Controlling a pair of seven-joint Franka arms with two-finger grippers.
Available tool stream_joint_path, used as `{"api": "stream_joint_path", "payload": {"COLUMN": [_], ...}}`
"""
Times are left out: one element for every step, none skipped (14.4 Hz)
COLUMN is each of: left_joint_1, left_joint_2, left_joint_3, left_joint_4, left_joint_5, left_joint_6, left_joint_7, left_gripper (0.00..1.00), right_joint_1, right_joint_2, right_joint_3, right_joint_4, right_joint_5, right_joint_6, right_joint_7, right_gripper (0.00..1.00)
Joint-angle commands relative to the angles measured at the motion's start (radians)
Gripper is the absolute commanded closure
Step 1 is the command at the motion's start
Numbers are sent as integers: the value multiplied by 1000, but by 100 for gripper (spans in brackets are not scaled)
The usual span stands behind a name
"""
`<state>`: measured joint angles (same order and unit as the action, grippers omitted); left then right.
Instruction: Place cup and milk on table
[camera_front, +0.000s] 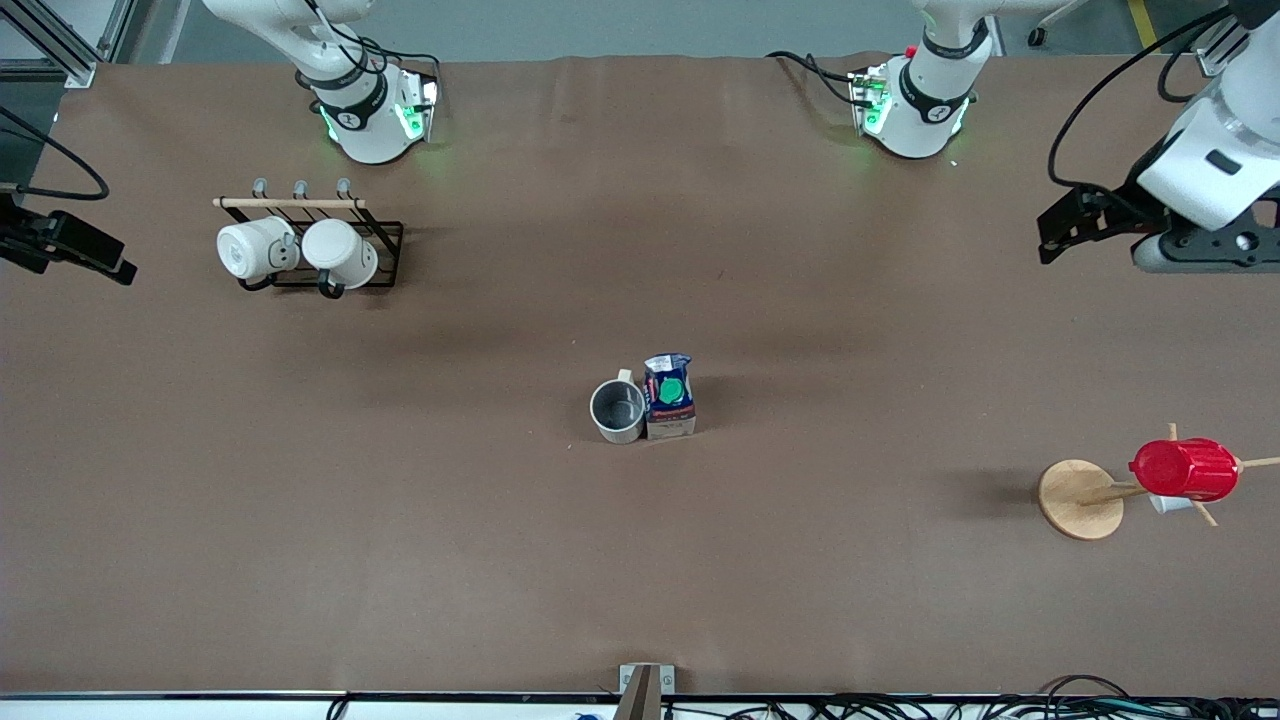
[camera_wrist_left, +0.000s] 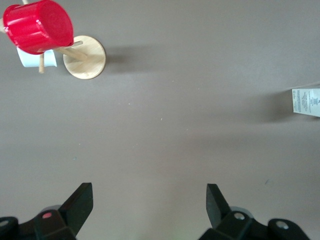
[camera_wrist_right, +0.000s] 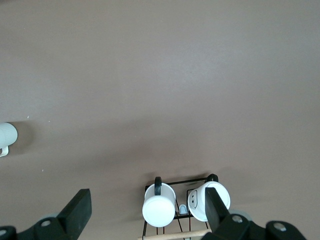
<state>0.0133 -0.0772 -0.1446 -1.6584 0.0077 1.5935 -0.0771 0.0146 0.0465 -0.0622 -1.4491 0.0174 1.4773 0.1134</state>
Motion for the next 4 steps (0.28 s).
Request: {"api": "stream_joint_path", "payload": {"left_joint_1": [-7,-9,-15,-30], "left_joint_2": [-36,-32,-32,-32], "left_joint_3": [7,7,7,7], "left_joint_4": [-18,-9,-5,-4], "left_joint_5": [-15,-14,-2,0], "left_joint_6": [2,2,2,2], "left_joint_7": [16,13,8,4], "left_gripper": [0,0,0,0], "right_joint_1": [-2,-2,-4,-4], "right_joint_2": [-25,-25,-25,-25], "right_joint_3": [2,2,2,2], "right_joint_4": [-27,-27,-27,-27], "right_joint_5": [10,10,10,9], "right_joint_6": [8,5,3,1], "right_joint_7": [0,-1,-1,-3], "right_gripper": [0,0,0,0]}}
